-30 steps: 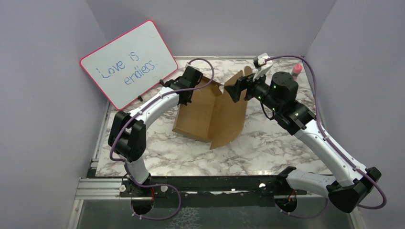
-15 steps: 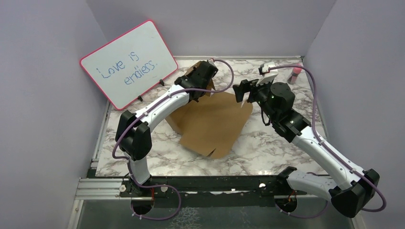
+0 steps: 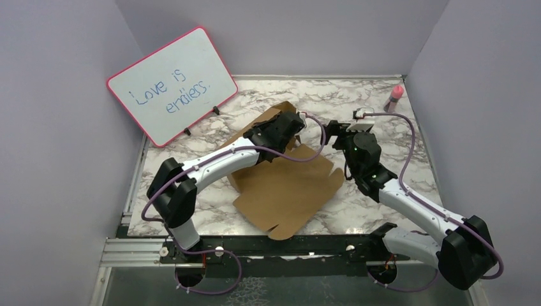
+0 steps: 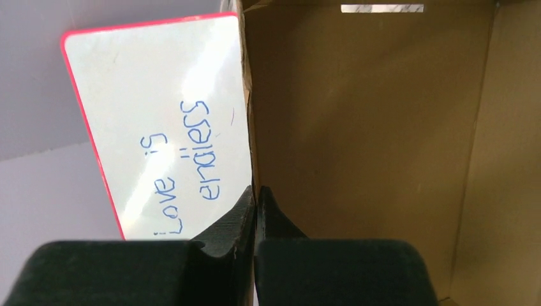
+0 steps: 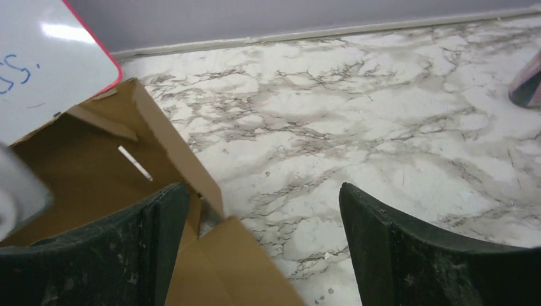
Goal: Fold the paper box
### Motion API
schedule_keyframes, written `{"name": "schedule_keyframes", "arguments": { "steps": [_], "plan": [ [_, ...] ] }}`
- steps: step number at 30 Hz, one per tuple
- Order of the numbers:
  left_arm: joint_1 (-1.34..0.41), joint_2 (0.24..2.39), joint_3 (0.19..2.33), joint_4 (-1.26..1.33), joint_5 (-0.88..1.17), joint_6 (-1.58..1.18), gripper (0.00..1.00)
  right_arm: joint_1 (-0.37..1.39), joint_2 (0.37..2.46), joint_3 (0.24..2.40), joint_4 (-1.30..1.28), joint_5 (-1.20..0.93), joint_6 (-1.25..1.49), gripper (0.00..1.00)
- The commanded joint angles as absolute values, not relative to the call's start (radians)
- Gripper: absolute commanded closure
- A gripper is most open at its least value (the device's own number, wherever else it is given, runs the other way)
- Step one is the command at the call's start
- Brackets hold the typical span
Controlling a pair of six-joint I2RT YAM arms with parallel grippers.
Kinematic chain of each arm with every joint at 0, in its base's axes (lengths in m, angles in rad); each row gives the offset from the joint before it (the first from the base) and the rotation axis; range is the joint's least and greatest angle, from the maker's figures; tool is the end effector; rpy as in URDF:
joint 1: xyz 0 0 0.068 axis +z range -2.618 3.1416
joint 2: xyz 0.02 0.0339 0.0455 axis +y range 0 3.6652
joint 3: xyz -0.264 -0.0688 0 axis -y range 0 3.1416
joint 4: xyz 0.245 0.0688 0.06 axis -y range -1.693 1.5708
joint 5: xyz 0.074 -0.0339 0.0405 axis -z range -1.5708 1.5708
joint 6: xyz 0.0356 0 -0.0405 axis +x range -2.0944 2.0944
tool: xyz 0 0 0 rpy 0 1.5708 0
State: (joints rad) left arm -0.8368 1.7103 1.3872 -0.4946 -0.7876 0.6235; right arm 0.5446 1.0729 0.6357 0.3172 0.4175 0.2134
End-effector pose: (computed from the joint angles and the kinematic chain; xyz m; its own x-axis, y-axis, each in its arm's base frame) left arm 0.2705 -0.2622 0.2817 -0.2804 0.9258 -0.2533 0.4471 0.3595 0.8191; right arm 0.2188 0.1156 0.2833 -0.1274 0.1491 -0.9806 -0.1046 0.9811 0.1628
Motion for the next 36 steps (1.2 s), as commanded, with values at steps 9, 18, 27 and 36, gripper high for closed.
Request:
{"name": "schedule_keyframes", "arguments": {
  "steps": [9, 18, 27, 36],
  "plan": [
    [-0.937, 1.607, 1.312, -0.402, -0.823, 0.675, 0.84, 0.463, 0.982, 0.503, 0.579, 0.455, 0.238, 0.05],
    [-0.966, 1.531, 1.301, -0.393, -0.787, 0.634, 0.62, 0.418, 1.188, 0.477, 0.715, 0.186, 0.246, 0.05],
    [-0.966, 1.512, 1.276, -0.366, -0.723, 0.597, 0.39, 0.416, 1.308, 0.491, 0.807, 0.133, 0.255, 0.06],
    [-0.958, 1.464, 1.285, -0.338, -0.592, 0.483, 0.2, 0.377, 1.345, 0.529, 0.83, 0.045, 0.198, 0.05]
  ]
}}
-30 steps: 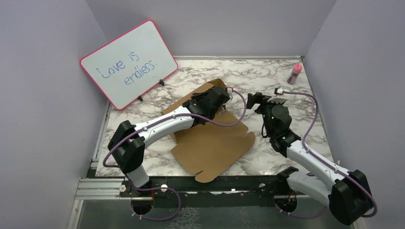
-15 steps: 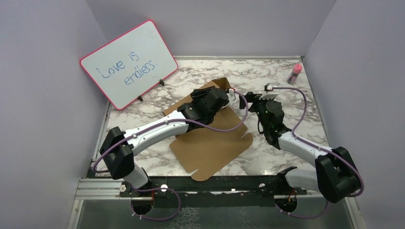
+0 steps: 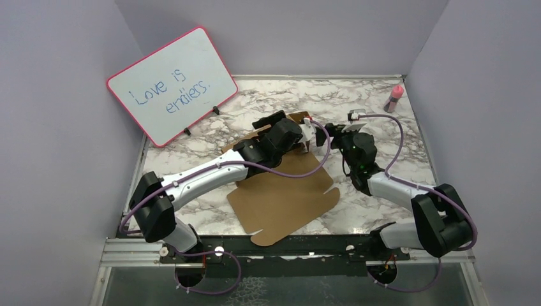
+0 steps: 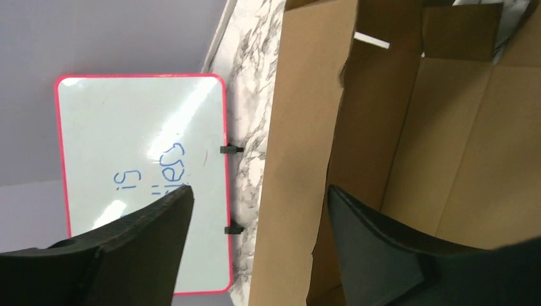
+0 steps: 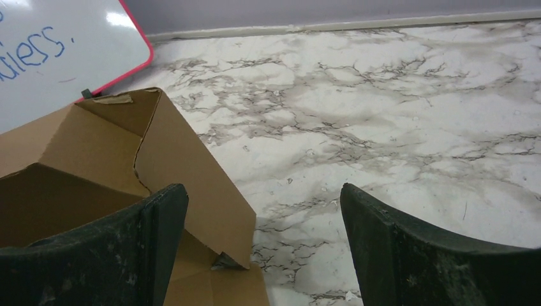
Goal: Fold the paper box
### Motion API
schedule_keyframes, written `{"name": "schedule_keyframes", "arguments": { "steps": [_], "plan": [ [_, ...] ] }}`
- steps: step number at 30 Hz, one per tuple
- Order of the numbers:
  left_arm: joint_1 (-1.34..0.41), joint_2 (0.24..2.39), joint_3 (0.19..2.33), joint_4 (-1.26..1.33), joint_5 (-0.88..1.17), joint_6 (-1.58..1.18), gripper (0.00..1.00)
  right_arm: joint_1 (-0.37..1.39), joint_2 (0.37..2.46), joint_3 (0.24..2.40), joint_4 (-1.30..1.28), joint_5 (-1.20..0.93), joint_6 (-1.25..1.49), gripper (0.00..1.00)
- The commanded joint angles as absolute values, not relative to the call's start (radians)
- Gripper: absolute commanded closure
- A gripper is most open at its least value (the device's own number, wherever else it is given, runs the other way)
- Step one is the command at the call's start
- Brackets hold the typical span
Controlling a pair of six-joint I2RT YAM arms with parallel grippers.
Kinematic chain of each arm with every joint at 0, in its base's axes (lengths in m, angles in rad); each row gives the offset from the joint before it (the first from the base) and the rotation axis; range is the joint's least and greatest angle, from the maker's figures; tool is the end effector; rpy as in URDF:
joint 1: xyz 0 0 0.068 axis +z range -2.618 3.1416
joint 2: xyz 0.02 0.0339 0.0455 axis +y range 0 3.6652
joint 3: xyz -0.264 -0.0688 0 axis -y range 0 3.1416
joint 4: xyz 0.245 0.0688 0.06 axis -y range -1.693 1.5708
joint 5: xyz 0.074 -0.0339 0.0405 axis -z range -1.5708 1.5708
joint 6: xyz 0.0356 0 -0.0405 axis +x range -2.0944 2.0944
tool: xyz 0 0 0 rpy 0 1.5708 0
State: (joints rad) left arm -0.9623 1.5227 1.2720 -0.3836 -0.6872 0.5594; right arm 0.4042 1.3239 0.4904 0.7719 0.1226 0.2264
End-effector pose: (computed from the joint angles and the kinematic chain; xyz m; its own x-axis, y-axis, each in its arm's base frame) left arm 0.2136 -0.2671 0.3144 -0.1055 0.8691 -0.4832 0.4698 0.4719 0.7461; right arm 0.2534 0.1037 0.2217 -0.1176 0.1920 -0.9743 -0.2583 0.9414 0.2167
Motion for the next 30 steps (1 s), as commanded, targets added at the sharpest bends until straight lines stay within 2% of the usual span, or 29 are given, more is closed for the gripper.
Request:
{"name": "schedule_keyframes", "arguments": {
  "steps": [1, 7, 12, 20, 30],
  "plan": [
    [-0.957, 1.455, 1.288, -0.339, -0.569, 0.469, 0.17, 0.368, 1.35, 0.535, 0.828, 0.031, 0.199, 0.05],
    [-0.952, 1.408, 1.293, -0.339, -0.403, 0.369, 0.04, 0.333, 1.354, 0.538, 0.833, -0.045, 0.18, 0.05],
    [-0.852, 1.383, 1.337, -0.303, -0.22, 0.212, 0.03, 0.253, 1.374, 0.557, 0.799, -0.104, 0.168, 0.05],
    [-0.63, 1.485, 1.46, -0.301, 0.029, -0.024, 0.03, 0.18, 1.474, 0.642, 0.746, -0.311, 0.095, 0.08],
    [-0.554, 1.648, 1.523, -0.344, 0.175, -0.103, 0.03, 0.171, 1.609, 0.764, 0.667, -0.569, -0.028, 0.12]
  ]
}}
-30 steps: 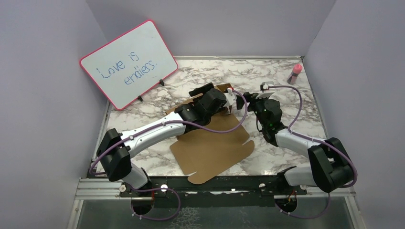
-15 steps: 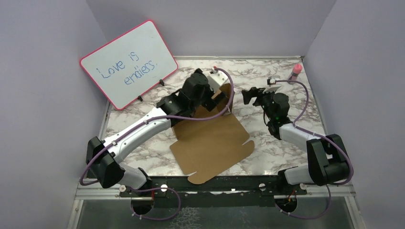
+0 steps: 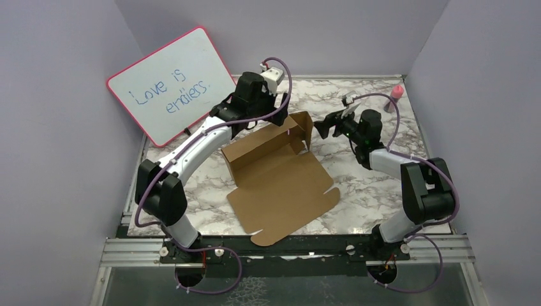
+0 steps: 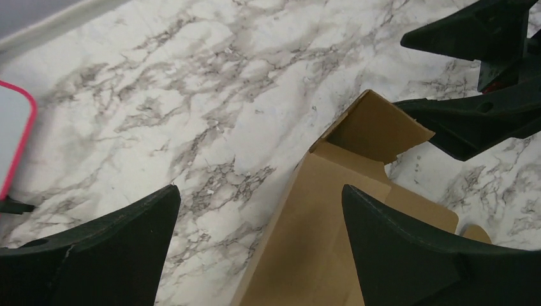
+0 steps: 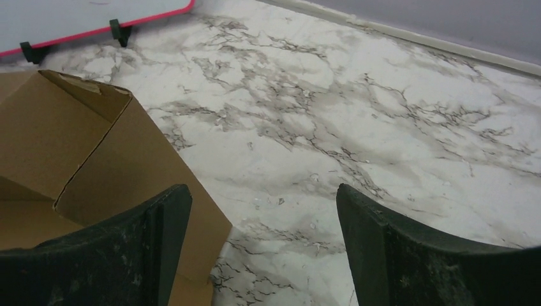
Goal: Fold the paper box
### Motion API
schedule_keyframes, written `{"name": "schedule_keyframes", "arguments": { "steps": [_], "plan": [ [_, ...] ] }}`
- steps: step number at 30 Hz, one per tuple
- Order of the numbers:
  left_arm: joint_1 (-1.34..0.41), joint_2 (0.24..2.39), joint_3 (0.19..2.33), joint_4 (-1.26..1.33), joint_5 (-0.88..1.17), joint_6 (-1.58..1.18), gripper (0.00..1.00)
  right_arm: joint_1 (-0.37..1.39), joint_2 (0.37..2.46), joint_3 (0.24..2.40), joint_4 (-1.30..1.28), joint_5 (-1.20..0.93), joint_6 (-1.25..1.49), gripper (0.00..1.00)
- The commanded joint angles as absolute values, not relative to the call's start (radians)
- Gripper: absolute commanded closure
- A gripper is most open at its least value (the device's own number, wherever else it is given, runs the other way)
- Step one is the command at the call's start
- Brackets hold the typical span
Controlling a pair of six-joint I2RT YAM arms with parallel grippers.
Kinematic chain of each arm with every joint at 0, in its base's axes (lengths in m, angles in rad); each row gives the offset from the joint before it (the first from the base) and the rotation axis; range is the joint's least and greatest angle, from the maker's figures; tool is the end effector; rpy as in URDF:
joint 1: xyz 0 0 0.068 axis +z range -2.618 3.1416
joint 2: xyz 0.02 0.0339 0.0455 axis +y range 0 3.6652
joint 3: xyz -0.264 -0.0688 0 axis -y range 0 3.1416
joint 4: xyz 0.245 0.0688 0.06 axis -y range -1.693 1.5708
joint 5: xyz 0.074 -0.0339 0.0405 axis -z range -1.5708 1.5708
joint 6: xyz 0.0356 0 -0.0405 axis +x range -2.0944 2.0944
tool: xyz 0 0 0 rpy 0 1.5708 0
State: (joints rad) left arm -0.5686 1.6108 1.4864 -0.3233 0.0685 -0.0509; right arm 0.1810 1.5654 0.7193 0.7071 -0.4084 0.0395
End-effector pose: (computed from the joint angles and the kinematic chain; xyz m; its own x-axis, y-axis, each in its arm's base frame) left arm 0.3188 -0.2066 0.3590 -0.3943 0.1917 -0.8988 0.5699 0.8183 -0.0755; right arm 0.3236 0.0736 0.2191 -0.1580 0.0079 -0.9874 -0.5463 0.8323 0.0941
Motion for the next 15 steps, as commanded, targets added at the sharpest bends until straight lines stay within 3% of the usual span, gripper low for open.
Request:
{"name": "schedule_keyframes", "arguments": {
  "steps": [1, 15],
  "plan": [
    [-0.553, 1.66, 1.528, -0.352, 0.189, -0.103, 0.03, 0.172, 1.62, 0.769, 0.665, -0.59, -0.028, 0.12],
    [-0.552, 1.755, 1.547, -0.426, 0.269, -0.078, 0.23, 0.173, 1.715, 0.811, 0.662, -0.829, -0.021, 0.16]
  ]
}}
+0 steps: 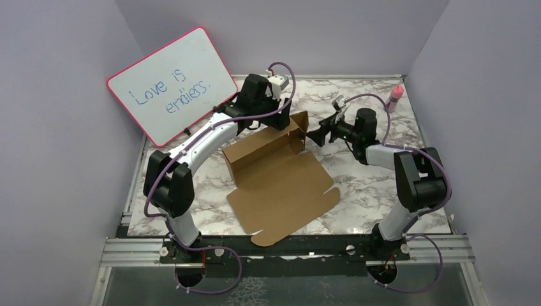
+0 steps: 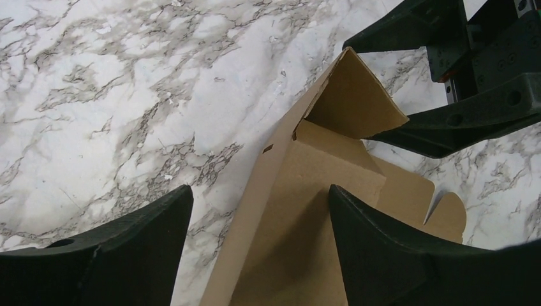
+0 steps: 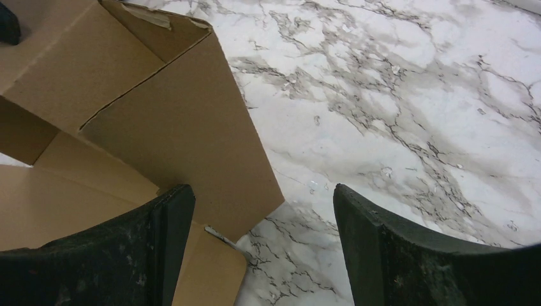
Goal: Fold the paper box
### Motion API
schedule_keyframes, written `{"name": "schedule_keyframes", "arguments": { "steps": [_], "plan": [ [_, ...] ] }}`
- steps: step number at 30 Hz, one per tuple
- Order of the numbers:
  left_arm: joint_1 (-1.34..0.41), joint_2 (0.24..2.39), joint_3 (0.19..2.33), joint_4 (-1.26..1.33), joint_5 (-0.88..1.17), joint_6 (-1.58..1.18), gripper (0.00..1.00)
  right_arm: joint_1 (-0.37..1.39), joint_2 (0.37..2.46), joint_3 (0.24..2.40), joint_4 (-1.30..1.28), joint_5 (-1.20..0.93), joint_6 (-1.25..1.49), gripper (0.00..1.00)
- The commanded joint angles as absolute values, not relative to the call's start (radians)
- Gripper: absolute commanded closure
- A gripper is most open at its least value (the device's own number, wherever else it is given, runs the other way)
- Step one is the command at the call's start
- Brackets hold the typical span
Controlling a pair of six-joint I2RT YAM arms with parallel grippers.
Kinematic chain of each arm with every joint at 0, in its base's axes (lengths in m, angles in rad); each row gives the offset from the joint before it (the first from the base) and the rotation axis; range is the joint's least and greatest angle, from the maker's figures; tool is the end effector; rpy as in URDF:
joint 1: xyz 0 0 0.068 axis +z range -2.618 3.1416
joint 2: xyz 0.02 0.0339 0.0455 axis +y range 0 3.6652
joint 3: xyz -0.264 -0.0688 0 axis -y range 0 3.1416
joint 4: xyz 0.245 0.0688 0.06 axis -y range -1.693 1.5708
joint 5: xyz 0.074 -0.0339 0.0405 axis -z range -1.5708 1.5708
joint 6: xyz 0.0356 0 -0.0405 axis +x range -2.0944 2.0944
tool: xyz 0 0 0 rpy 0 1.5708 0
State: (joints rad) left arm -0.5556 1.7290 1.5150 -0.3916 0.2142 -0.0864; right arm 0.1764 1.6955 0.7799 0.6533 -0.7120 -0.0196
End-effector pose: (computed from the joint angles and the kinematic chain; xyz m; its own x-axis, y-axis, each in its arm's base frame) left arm 0.3385 -0.2191 0.3189 -0.5391 0.2355 -0.8087 0.6197 0.7611 -0.1915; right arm 0.3377 0.0838 0.1916 -0.2405 -0.0579 -0.9689 -0.7589 0.6336 0.1505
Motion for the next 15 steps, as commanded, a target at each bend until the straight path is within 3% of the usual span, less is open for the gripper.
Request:
{"name": "schedule_keyframes", "arguments": {
  "steps": [1, 6, 15],
  "plan": [
    [-0.552, 1.757, 1.548, -0.428, 0.272, -0.077, 0.24, 0.172, 1.715, 0.809, 0.671, -0.83, -0.018, 0.16],
    [-0.552, 1.769, 1.553, -0.439, 0.266, -0.069, 0.31, 0.173, 1.727, 0.827, 0.679, -0.862, -0.018, 0.15],
    [-0.552, 1.785, 1.575, -0.461, 0.204, -0.091, 0.32, 0.181, 1.652, 0.762, 0.73, -0.816, 0.084, 0.15]
  ]
}}
